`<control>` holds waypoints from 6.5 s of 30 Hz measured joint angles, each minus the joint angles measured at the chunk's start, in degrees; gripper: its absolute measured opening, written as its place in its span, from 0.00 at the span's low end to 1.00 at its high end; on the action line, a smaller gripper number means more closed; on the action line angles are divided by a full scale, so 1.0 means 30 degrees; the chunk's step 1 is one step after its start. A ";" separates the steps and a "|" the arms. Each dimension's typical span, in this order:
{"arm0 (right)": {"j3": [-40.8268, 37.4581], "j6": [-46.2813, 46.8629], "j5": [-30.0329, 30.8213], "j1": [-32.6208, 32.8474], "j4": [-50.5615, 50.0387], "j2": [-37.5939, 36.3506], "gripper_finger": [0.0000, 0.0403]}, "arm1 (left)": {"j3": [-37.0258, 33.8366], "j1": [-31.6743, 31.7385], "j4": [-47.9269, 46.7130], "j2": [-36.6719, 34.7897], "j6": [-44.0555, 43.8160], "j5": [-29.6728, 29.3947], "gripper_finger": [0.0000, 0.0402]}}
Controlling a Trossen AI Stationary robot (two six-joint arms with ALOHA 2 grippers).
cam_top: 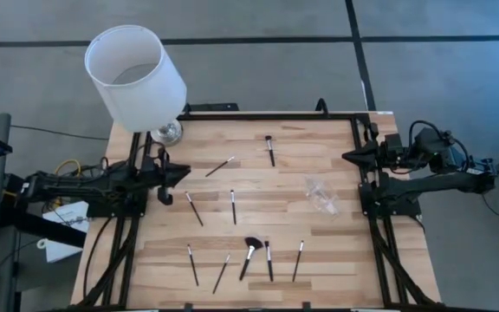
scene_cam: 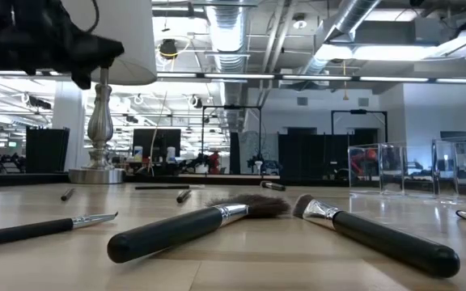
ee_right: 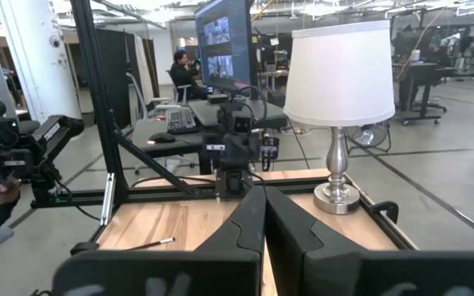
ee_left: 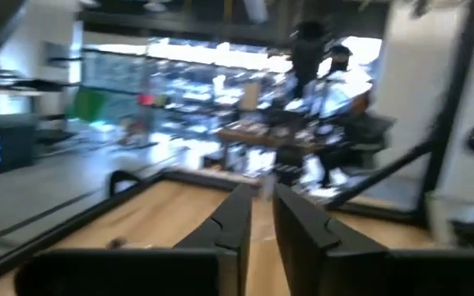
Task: Put items in baskets/containers
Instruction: Put the eyeshadow brush into the transparent organizer
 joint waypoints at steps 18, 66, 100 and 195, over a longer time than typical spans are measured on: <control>0.0004 -0.0081 0.0000 0.0006 0.0000 0.0001 0.00 | 0.0000 0.3735 0.3754 1.0083 -0.0713 -0.0722 0.43; -0.0277 0.3937 1.0173 -0.1303 1.2834 1.9352 0.39 | 0.2805 0.3553 1.3818 2.6603 -0.1034 -0.1525 0.39; 0.3191 0.3751 0.5876 -0.3733 1.3784 2.6878 0.33 | 0.4082 0.5450 1.4961 3.2198 -0.0942 -0.0186 0.18; 1.6399 -0.6015 1.2551 0.1326 -0.6383 3.3297 0.04 | 0.2871 0.3466 1.2774 2.0945 -0.2555 0.5106 0.35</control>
